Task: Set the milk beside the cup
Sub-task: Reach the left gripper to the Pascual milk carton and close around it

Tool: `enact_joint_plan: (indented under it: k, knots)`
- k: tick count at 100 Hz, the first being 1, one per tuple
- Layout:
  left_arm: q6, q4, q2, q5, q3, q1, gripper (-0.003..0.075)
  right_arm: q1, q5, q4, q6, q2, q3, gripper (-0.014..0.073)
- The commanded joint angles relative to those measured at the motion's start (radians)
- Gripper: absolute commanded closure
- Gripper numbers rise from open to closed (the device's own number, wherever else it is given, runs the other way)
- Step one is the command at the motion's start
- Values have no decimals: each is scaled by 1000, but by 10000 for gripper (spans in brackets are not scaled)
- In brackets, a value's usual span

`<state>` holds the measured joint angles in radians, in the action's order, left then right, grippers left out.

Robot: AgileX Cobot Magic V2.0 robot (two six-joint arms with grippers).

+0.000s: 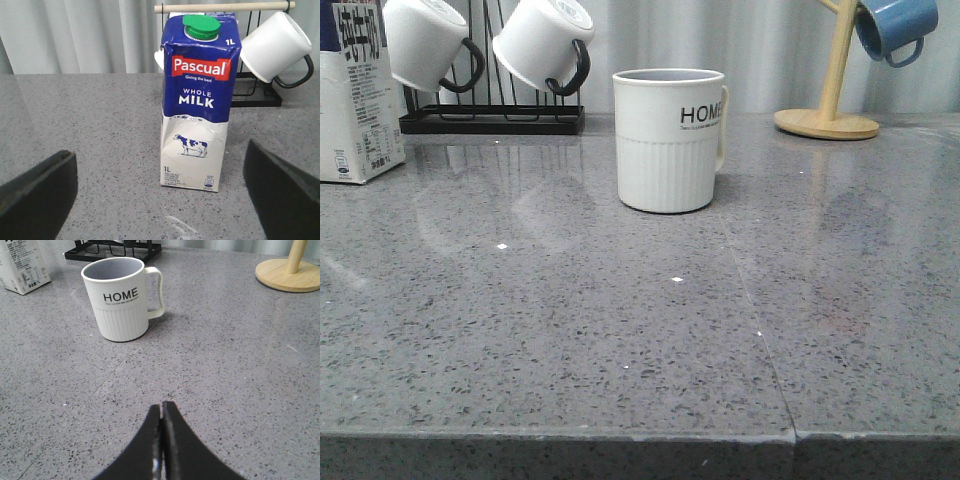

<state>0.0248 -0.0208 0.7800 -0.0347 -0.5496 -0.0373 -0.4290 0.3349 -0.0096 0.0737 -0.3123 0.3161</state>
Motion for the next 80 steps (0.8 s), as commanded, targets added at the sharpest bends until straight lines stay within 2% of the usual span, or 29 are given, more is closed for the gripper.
enact_joint_plan:
  k: [1,28,48,80]
  knots:
    - [11,21,63,107,-55,1,66,0,-72,-12,-5,-4,27,660]
    - [11,-4,260,160,-124,-77,85,0,-72,-12,-5,-4,27,660]
    - [11,-4,364,268,-157,-77,85,0,-72,-12,-5,-4,27,660]
    - [11,-16,488,283,-241,-78,85,0,-72,-12,-5,-4,27,660]
